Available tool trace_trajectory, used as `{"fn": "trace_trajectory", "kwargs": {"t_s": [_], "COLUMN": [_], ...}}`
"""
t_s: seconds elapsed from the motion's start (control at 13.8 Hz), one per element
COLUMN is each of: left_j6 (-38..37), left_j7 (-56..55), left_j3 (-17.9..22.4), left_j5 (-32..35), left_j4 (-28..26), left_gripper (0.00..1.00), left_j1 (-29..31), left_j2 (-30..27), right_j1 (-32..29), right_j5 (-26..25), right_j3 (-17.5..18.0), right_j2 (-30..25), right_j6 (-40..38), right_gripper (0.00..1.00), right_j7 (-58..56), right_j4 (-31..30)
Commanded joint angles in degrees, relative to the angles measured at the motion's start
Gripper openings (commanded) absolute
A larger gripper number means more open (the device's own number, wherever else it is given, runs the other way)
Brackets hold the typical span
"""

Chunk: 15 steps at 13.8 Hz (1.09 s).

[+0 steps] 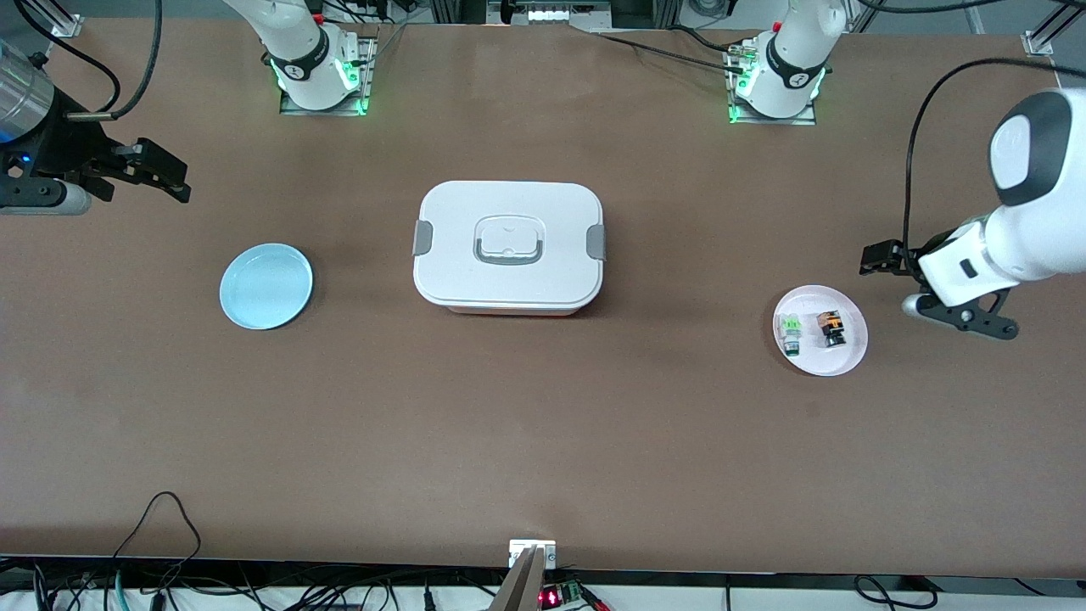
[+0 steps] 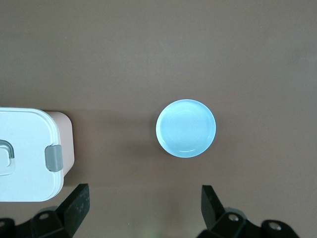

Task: Transfer orange switch to right arm and place
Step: 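Lower the left gripper and grasp the orange switch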

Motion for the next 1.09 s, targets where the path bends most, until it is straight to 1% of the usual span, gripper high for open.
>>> {"fn": "trace_trajectory", "kwargs": {"t_s": [0.0,0.15,0.29,0.44,0.51,0.58,0.73,0.87,1.02], "left_j6": [9.9,16.0,22.8,28.0,31.1,33.0,33.3,34.6,37.8], "left_j7": [13.2,24.9,29.8,37.3,40.5,42.7,45.9,47.8,49.9], "left_j3": [-1.3,-1.3,-1.4,-1.4,-1.4,-1.4,-1.5,-2.3,-2.3], "left_j5": [-1.0,-1.0,-1.0,-1.0,-1.1,-1.1,-1.1,-1.1,-1.1], "left_j4": [-6.7,-7.7,-9.1,-10.3,-11.9,-12.8,-14.0,-15.9,-18.1], "left_gripper": [1.0,1.0,1.0,1.0,1.0,1.0,1.0,1.0,1.0], "left_j1": [1.9,2.3,3.1,4.5,5.1,5.6,5.8,5.8,5.9], "left_j2": [0.7,3.9,6.8,9.7,10.5,11.6,12.8,13.1,13.1], "right_j1": [0.0,-0.1,0.0,-0.1,-0.2,-0.2,-0.3,-0.3,-0.3], "right_j5": [-0.7,-0.8,-0.8,-0.8,-0.8,-0.8,-0.8,-0.8,-0.8], "right_j3": [0.1,0.0,0.0,0.0,0.0,-0.2,-0.3,-0.4,-0.4], "right_j2": [0.4,0.4,0.8,1.1,1.1,1.1,1.1,1.0,0.9], "right_j6": [-0.9,-1.2,-1.3,-1.4,-1.5,-1.5,-1.5,-1.5,-1.5], "right_gripper": [1.0,1.0,1.0,1.0,1.0,1.0,1.0,1.0,1.0], "right_j7": [0.3,0.2,0.2,0.2,0.2,0.2,0.2,0.2,0.3], "right_j4": [0.0,0.0,-0.2,-0.8,-0.8,-0.8,-0.9,-0.9,-0.9]}}
